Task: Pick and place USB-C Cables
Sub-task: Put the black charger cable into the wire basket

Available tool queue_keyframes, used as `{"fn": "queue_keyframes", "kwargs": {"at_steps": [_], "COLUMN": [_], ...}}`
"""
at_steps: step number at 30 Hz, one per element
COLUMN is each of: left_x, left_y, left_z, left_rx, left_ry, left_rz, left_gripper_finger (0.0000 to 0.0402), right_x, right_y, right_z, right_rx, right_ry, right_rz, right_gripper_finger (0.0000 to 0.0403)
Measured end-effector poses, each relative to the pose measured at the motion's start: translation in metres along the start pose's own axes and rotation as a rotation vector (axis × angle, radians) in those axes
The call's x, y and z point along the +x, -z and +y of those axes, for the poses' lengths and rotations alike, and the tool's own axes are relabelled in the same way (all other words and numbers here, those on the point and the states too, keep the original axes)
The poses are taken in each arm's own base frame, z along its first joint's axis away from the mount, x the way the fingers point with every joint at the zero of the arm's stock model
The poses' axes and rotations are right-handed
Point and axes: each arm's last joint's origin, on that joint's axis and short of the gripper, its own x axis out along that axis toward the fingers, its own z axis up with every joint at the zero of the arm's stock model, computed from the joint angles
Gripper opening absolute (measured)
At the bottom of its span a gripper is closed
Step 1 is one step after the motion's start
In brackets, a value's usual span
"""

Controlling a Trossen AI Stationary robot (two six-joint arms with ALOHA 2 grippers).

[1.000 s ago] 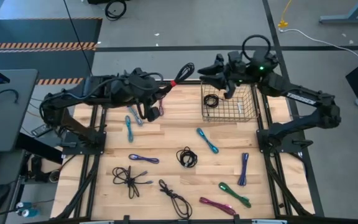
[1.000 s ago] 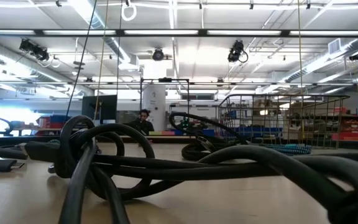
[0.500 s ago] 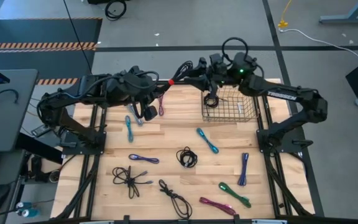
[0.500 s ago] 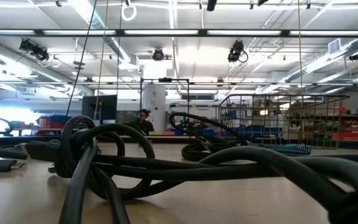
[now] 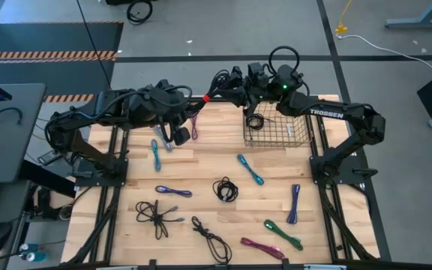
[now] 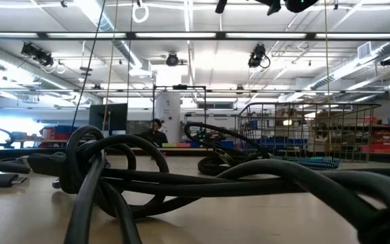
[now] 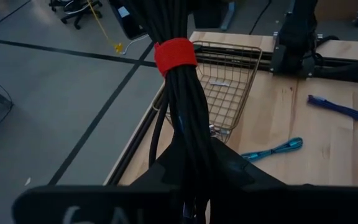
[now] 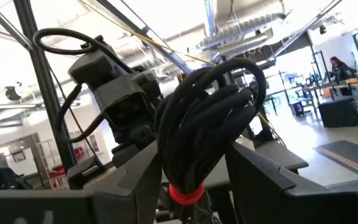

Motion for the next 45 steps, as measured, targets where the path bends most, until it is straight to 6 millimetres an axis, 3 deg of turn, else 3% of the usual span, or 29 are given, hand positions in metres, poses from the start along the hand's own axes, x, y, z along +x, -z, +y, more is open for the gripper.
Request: {"fn": "queue_keyframes", "kwargs": {"at_steps": [5,11,17,26,32,39,45], "left_x": [0.000,0.000,0.000,-0.003,-0.008,-0.012,-0.012], "left_y": [0.000,0.000,-0.003,-0.018,-0.020,-0.014,-0.013], "left_z": [0.000,-0.001,-0.001,-0.006,-0.009,-0.006,-0.005], "left_rx": [-0.014,-0.018,-0.002,0.042,0.055,0.021,0.026], "left_ry": [0.003,0.005,0.007,0.039,0.057,0.056,0.056], "left_rz": [0.001,0.002,-0.030,-0.175,-0.212,-0.163,-0.152], "left_gripper_finger": [0.0045,0.0045,0.0047,0.0185,0.0216,0.0208,0.0202], "right_x": [0.000,0.000,0.000,-0.002,-0.009,-0.040,-0.081], "right_y": [0.000,0.000,-0.002,0.001,0.003,-0.017,-0.053], "right_z": [0.000,0.000,0.000,-0.005,-0.018,-0.036,-0.023], "right_rx": [-0.005,-0.042,-0.054,-0.032,-0.009,0.026,-0.001], "right_ry": [-0.001,0.009,0.006,0.032,0.102,0.251,0.370], "right_rz": [-0.002,-0.007,-0.012,0.024,0.088,0.167,0.196], "right_gripper_finger": [0.0140,0.0023,0.0020,0.0020,0.0020,0.0020,0.0020]}}
